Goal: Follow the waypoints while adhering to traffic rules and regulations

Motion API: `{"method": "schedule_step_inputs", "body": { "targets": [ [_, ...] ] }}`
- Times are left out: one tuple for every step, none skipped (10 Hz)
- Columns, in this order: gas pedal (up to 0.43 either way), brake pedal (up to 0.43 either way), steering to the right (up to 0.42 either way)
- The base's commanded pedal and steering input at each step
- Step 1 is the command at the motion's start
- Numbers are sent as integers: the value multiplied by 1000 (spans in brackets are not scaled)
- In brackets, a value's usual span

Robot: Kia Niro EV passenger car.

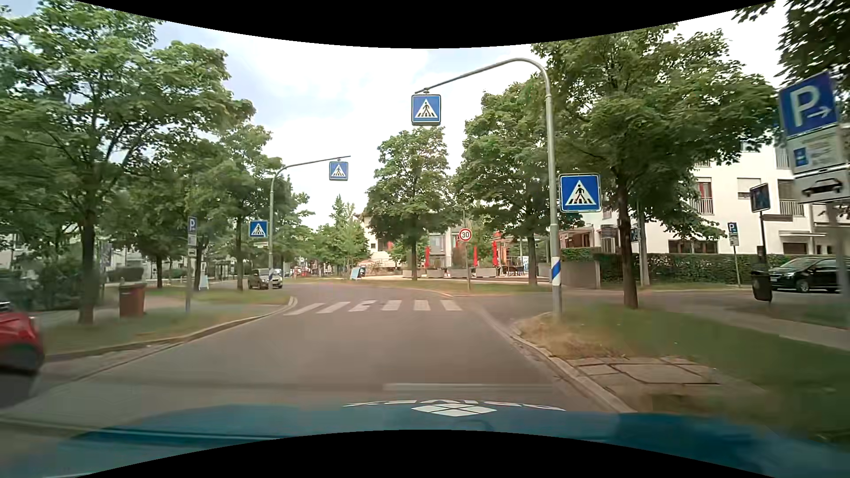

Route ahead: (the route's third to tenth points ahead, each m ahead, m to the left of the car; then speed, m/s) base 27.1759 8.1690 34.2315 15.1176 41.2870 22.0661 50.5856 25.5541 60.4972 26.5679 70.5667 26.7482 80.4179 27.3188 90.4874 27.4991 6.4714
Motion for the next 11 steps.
{"method": "schedule_step_inputs", "body": {
  "targets": [
    [138,0,7],
    [138,0,7],
    [138,0,4],
    [138,0,3],
    [138,0,1],
    [138,0,-1],
    [138,0,-6],
    [138,0,-12],
    [138,0,-19],
    [138,0,-27],
    [138,0,-36]
  ]
}}
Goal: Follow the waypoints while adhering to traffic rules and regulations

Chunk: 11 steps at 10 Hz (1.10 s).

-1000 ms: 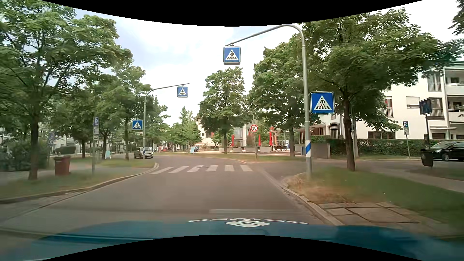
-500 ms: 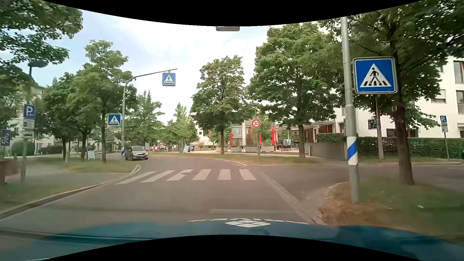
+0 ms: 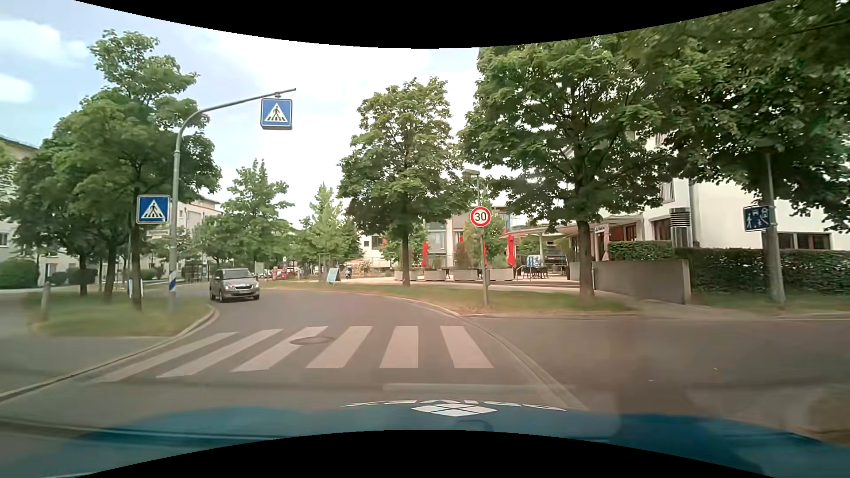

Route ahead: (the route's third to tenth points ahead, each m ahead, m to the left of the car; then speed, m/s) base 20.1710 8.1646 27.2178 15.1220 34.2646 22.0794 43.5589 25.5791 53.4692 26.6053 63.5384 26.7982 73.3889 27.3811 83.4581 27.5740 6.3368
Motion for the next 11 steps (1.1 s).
{"method": "schedule_step_inputs", "body": {
  "targets": [
    [150,0,-46],
    [150,0,-51],
    [150,0,-54],
    [150,0,-55],
    [150,0,-58],
    [138,0,-64],
    [138,0,-71],
    [138,0,-79],
    [138,0,-87],
    [138,0,-94],
    [138,0,-106]
  ]
}}
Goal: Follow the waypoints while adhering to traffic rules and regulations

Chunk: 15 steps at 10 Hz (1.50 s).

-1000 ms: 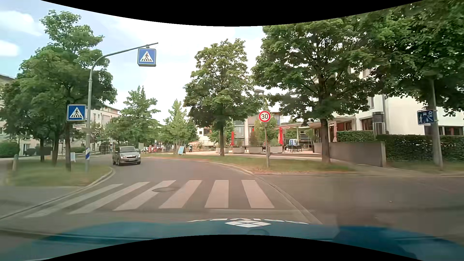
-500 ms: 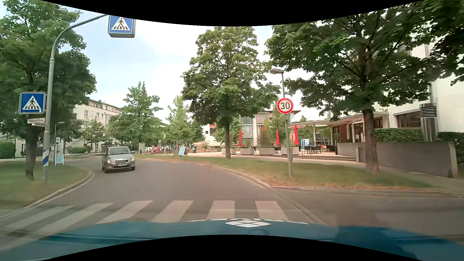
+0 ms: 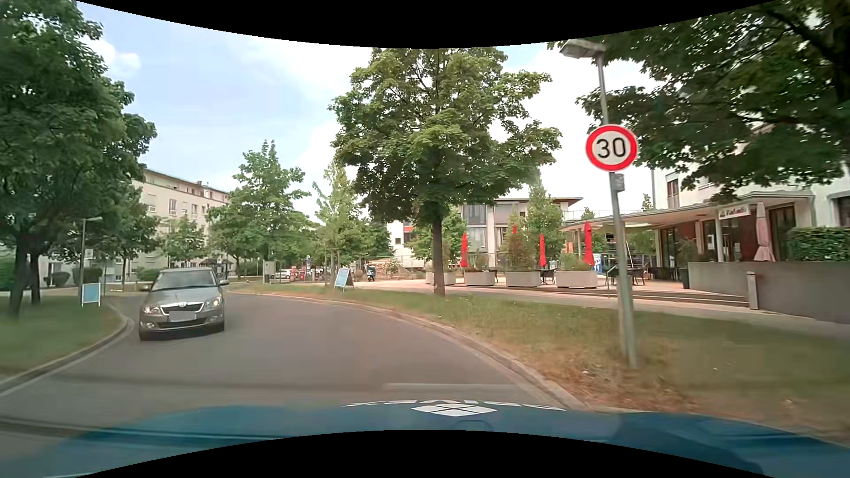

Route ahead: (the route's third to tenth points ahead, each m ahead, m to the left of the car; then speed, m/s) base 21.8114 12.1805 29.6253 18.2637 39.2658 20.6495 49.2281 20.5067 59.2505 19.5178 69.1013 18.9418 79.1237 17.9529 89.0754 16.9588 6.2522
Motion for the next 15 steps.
{"method": "schedule_step_inputs", "body": {
  "targets": [
    [138,0,-118],
    [150,0,-131],
    [150,0,-147],
    [150,0,-158],
    [150,0,-171],
    [150,0,-181],
    [150,0,-188],
    [150,0,-193],
    [150,0,-195],
    [150,0,-197],
    [150,0,-199],
    [150,0,-202],
    [150,0,-205],
    [150,0,-208],
    [138,0,-209]
  ]
}}
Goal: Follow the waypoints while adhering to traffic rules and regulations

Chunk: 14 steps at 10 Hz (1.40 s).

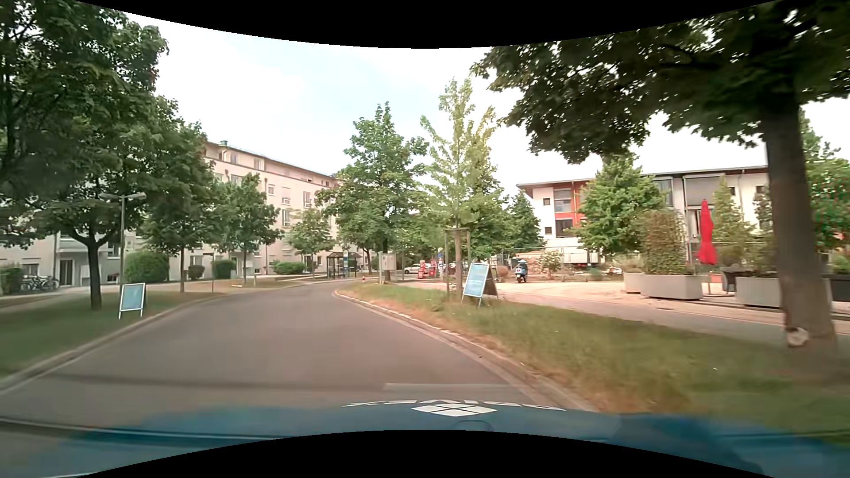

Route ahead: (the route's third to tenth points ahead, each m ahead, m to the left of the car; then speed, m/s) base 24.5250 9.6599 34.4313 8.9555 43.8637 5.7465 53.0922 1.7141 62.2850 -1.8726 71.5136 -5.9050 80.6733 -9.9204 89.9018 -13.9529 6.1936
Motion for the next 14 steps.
{"method": "schedule_step_inputs", "body": {
  "targets": [
    [138,0,-209],
    [138,0,-209],
    [138,0,-209],
    [138,0,-207],
    [138,0,-202],
    [138,0,-198],
    [138,0,-190],
    [138,0,-179],
    [138,0,-169],
    [138,0,-154],
    [150,0,-140],
    [150,0,-127],
    [157,0,-112],
    [157,0,-101]
  ]
}}
